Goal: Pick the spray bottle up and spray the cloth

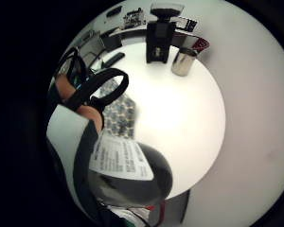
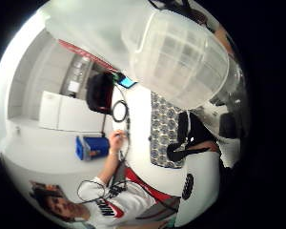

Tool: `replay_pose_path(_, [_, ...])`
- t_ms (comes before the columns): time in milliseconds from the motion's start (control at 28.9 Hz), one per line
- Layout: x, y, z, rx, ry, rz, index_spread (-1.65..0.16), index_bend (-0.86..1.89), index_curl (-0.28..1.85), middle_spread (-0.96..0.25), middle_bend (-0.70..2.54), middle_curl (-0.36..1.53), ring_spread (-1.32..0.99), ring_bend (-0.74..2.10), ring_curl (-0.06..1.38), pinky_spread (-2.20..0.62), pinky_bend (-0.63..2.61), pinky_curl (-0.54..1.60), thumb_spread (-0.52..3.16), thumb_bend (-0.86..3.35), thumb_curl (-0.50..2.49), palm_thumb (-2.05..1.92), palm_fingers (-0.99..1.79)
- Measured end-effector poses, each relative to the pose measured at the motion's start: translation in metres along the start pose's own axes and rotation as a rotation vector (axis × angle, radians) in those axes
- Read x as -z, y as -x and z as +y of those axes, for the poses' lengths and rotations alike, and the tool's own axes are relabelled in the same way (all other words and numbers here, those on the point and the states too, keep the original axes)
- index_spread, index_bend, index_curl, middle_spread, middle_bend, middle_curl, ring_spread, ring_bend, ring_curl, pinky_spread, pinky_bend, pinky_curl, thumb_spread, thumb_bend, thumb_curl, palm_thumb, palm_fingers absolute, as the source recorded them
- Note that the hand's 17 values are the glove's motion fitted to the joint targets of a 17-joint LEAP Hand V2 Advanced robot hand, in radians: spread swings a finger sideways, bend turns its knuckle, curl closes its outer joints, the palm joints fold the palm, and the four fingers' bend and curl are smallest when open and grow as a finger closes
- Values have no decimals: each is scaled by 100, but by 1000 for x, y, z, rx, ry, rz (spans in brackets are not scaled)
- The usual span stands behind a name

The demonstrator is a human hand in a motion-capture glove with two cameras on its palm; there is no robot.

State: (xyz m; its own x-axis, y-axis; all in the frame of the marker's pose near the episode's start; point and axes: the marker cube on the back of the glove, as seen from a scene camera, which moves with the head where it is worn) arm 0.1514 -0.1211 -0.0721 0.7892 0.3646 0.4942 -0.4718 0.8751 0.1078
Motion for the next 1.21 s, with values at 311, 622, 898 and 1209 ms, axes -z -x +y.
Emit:
replay_pose_path(311, [-66, 59, 1, 90, -41, -357, -26, 11, 29, -12, 41, 48, -14, 63, 44, -21, 55, 39, 73, -3, 62, 95, 120])
replay_pose_path(622, [-157, 70, 9, 77, 16, -692, -26, 12, 29, -12, 41, 48, -14, 61, 44, -18, 53, 38, 77, -2, 61, 96, 118])
replay_pose_path(898, [-192, 53, 7, 98, -13, -827, -26, 12, 30, -12, 41, 48, -14, 59, 43, -16, 48, 37, 82, -2, 60, 96, 116])
replay_pose_path(1209, [-206, 47, 9, 117, -21, -832, -26, 12, 31, -12, 40, 47, -14, 58, 43, -15, 46, 36, 86, -3, 58, 96, 116])
